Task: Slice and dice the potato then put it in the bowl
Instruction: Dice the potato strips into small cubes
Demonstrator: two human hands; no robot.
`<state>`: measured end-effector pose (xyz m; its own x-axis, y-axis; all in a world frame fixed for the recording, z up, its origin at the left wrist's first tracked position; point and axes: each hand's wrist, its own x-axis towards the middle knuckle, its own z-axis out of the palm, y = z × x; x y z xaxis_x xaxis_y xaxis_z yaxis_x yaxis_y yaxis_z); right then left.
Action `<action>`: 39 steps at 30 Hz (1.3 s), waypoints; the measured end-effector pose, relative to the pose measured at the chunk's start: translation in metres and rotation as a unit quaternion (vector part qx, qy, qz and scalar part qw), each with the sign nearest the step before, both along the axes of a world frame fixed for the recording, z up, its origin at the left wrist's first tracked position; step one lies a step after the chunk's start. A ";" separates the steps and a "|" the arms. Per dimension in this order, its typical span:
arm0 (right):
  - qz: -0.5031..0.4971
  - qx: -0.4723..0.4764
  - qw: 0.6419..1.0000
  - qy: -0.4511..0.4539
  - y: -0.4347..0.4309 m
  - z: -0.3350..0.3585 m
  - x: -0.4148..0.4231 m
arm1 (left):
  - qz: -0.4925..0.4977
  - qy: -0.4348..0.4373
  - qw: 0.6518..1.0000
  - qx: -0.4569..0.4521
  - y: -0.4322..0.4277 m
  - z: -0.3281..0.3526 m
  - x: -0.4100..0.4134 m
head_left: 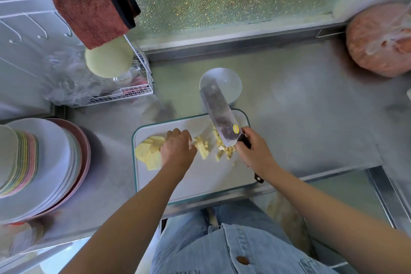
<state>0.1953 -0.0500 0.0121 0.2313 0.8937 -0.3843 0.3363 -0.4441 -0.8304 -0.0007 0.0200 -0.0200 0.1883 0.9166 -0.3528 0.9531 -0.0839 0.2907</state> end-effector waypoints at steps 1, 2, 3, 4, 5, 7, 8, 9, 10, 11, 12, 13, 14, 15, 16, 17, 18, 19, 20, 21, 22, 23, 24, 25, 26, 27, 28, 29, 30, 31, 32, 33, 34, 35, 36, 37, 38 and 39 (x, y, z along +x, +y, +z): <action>0.000 -0.003 1.000 0.003 -0.001 -0.001 0.001 | -0.012 0.014 1.000 -0.001 0.000 -0.003 0.001; 0.000 -0.006 1.000 0.008 -0.002 -0.002 0.002 | -0.019 0.022 1.000 -0.001 0.000 -0.004 0.001; 0.000 -0.009 1.000 0.011 -0.003 -0.003 0.003 | -0.023 0.025 0.999 0.002 0.000 -0.005 0.002; 0.001 -0.009 1.000 0.010 -0.003 -0.004 0.003 | -0.025 0.023 0.999 0.004 0.001 -0.005 0.002; 0.003 -0.008 1.000 0.009 -0.003 -0.004 0.004 | -0.033 0.022 0.999 0.006 0.002 -0.005 0.002; 0.006 -0.010 1.000 0.010 -0.002 -0.004 0.004 | -0.055 0.023 0.998 0.010 0.004 -0.005 0.001; 0.008 -0.011 1.000 0.011 -0.002 -0.004 0.004 | -0.053 0.016 0.998 0.010 0.005 -0.005 0.000; 0.009 -0.012 1.000 0.012 -0.001 -0.004 0.004 | -0.039 0.004 0.999 0.010 0.006 -0.003 -0.001; 0.010 -0.012 1.000 0.011 0.000 -0.004 0.004 | -0.019 -0.010 1.000 0.010 0.008 -0.002 -0.003; 0.012 -0.013 1.000 0.011 0.000 -0.004 0.004 | -0.002 -0.020 1.000 0.013 0.009 -0.001 -0.005; 0.013 -0.013 1.000 0.011 0.001 -0.003 0.004 | 0.004 -0.021 1.000 0.017 0.009 0.000 -0.008; 0.013 -0.014 1.000 0.011 0.002 -0.002 0.003 | -0.003 -0.018 1.000 0.019 0.009 0.000 -0.010; 0.015 -0.014 1.000 0.013 0.002 -0.001 0.002 | -0.021 -0.012 1.000 0.020 0.009 -0.001 -0.013; 0.015 -0.014 1.000 0.015 0.003 0.000 0.001 | -0.045 -0.006 0.999 0.020 0.007 -0.002 -0.015; 0.016 -0.012 1.000 0.018 0.003 0.001 -0.001 | -0.068 0.000 0.998 0.018 0.005 -0.003 -0.017; 0.016 -0.012 1.000 0.021 0.003 0.002 -0.002 | -0.082 0.005 0.996 0.018 0.003 -0.005 -0.018; 0.017 -0.012 1.000 0.023 0.003 0.003 -0.003 | -0.086 0.009 0.996 0.020 0.001 -0.006 -0.019; 0.019 -0.013 0.999 0.026 0.003 0.005 -0.004 | -0.082 0.010 0.996 0.023 -0.001 -0.007 -0.019; 0.020 -0.013 0.999 0.028 0.003 0.006 -0.005 | -0.079 0.011 0.996 0.029 -0.003 -0.007 -0.019; 0.021 -0.014 0.999 0.031 0.003 0.007 -0.006 | -0.080 0.011 0.996 0.038 -0.004 -0.006 -0.019; 0.020 -0.015 0.999 0.032 0.002 0.007 -0.006 | -0.087 0.005 0.995 0.050 -0.004 -0.007 -0.020; 0.018 -0.015 0.999 0.033 0.001 0.008 -0.006 | -0.100 -0.005 0.993 0.061 -0.004 -0.006 -0.019; 0.016 -0.014 0.999 0.032 0.001 0.008 -0.005 | -0.125 -0.013 0.990 0.069 -0.003 -0.005 -0.018; 0.015 -0.012 0.999 0.033 0.000 0.009 -0.005 | -0.161 -0.014 0.984 0.072 -0.002 -0.003 -0.015; 0.013 -0.010 0.999 0.035 -0.001 0.009 -0.005 | -0.201 -0.007 0.977 0.077 -0.002 -0.003 -0.011; 0.010 -0.009 0.999 0.038 -0.002 0.009 -0.004 | -0.233 0.005 0.968 0.088 -0.002 -0.004 -0.008; 0.007 -0.009 0.999 0.040 -0.002 0.010 -0.004 | -0.255 0.025 0.962 0.094 -0.002 -0.004 -0.003; 0.005 -0.009 0.999 0.038 -0.003 0.010 -0.004 | -0.263 0.048 0.958 0.099 -0.001 -0.004 0.001; 0.003 -0.009 0.999 0.036 -0.003 0.010 -0.003 | -0.264 0.068 0.957 0.095 0.000 -0.005 0.005; 0.002 -0.009 0.999 0.034 -0.004 0.011 -0.003 | -0.260 0.078 0.957 0.101 0.001 -0.005 0.008; 0.000 -0.009 0.999 0.033 -0.004 0.011 -0.002 | -0.261 0.089 0.956 0.098 0.003 -0.004 0.011; -0.001 -0.008 0.999 0.033 -0.005 0.011 -0.002 | -0.265 0.100 0.953 0.103 0.005 -0.004 0.012; -0.002 -0.009 0.999 0.034 -0.005 0.011 -0.001 | -0.271 0.114 0.949 0.110 0.007 -0.003 0.013; -0.003 -0.009 0.999 0.034 -0.005 0.011 -0.001 | -0.279 0.126 0.945 0.114 0.009 -0.001 0.014; -0.003 -0.008 0.999 0.033 -0.005 0.011 0.000 | -0.288 0.130 0.941 0.118 0.011 -0.001 0.013; -0.003 -0.006 0.999 0.032 -0.005 0.010 0.000 | -0.303 0.129 0.937 0.119 0.012 -0.001 0.012; -0.004 -0.005 1.000 0.030 -0.005 0.010 0.001 | -0.323 0.126 0.931 0.116 0.013 -0.002 0.011; -0.004 -0.004 1.000 0.029 -0.005 0.009 0.001 | -0.343 0.119 0.925 0.112 0.013 -0.003 0.011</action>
